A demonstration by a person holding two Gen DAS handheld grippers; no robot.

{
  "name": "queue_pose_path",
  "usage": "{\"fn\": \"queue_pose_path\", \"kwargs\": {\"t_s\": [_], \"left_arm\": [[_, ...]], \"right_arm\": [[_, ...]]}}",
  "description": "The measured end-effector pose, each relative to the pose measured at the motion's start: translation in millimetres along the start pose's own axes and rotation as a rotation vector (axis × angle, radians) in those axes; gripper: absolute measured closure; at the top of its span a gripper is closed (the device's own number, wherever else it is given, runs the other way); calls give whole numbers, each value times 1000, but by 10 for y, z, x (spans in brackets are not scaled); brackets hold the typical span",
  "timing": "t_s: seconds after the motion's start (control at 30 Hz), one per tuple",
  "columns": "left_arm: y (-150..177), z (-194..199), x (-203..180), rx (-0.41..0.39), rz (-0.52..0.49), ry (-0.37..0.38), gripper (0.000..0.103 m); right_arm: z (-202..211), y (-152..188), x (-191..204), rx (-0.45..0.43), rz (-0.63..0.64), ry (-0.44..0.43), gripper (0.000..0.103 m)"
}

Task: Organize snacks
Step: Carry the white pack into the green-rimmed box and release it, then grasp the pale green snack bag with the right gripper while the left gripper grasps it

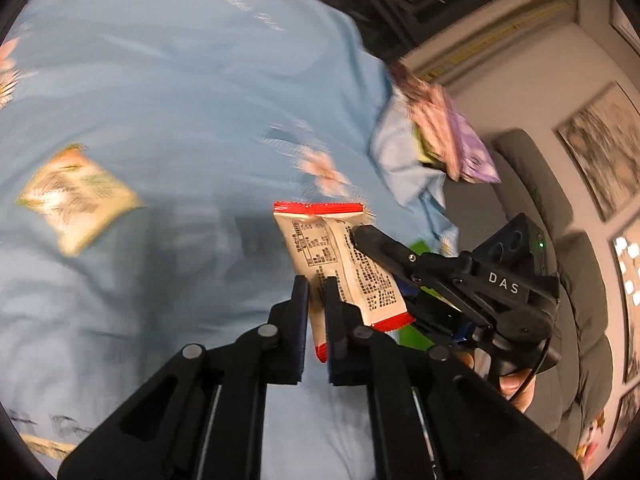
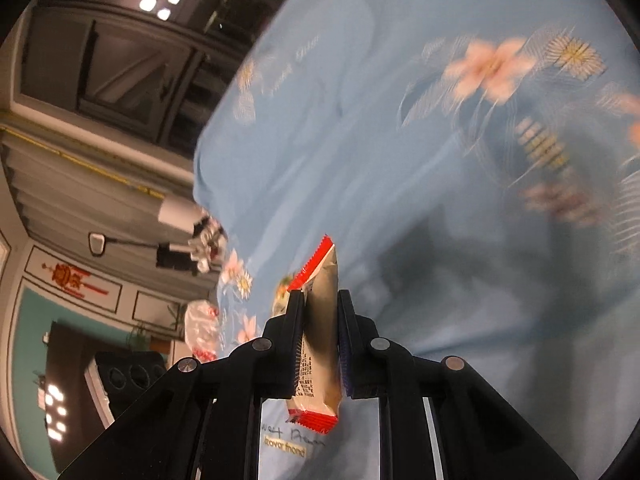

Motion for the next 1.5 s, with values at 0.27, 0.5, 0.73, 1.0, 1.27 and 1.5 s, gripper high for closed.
{"fn": "queue_pose_path", "kwargs": {"t_s": [0.27, 0.5, 0.73, 1.0, 1.27, 1.5], "left_arm": [[180, -734, -1179, 118, -115, 136, 100], [405, -1397, -1755, 221, -186, 158, 100], [549, -1854, -1843, 291, -180, 139, 100], [669, -1994, -1864, 310, -185, 93, 39], [375, -1258, -1589, 119, -190, 107, 1], [-14, -428, -648, -18, -96, -18, 0]], "right_arm": [[1101, -173, -387, -141, -51, 11, 87], [1861, -233, -1160, -270, -197, -16, 88], [2301, -209, -1624, -340, -258, -17, 88], [2348, -148, -1907, -296, -347, 92, 73], [2503, -118, -1376, -420, -277, 74, 1], [1672, -177, -557, -235, -122, 2, 1]]}}
Point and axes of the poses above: each gripper's, at about its wrist camera, not at the fingertips, and z roughly against the way its jaws point, x to its left, y to its underside, the point moved 1 cm from there along -z, roughly the way its jaws point
